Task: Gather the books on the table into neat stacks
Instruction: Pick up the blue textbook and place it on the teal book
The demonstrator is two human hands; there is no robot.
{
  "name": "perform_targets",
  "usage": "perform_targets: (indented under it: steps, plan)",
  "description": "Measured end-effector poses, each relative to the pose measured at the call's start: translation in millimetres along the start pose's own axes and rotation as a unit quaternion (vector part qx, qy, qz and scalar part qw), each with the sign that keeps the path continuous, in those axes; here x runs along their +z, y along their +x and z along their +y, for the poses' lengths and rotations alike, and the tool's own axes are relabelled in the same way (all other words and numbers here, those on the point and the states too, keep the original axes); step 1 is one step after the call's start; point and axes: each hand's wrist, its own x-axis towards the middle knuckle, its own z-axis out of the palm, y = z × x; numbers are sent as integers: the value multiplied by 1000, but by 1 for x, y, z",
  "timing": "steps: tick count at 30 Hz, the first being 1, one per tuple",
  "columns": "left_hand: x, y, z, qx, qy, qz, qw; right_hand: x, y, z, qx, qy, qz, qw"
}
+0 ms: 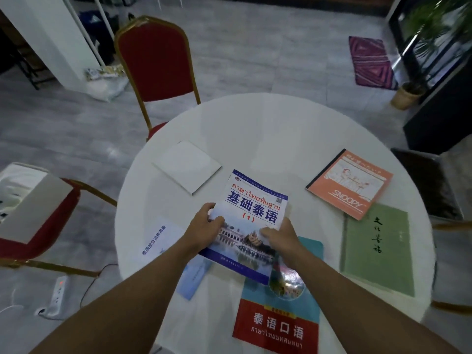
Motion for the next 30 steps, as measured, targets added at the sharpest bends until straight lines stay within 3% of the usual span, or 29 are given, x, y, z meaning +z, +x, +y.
perform_targets:
  steps: [8,13,21,26,30]
  plan:
    - [67,-26,-35,8,161,-87,983,-42,-48,54,-47,-22,100,994]
    - [100,-52,-58,90,240,-182,949,-61,-71,89,-56,-63,136,987]
    - [119,-63,-76,94,361,-139,917,-69,-80,126,-25,-154,200,967]
    - [122,-66,-77,78,375,-131,914,-64,-79,129,32,-259,189,947]
    - [119,-64,-76,59,371,-148,915,-64,-78,132,32,-244,149,958]
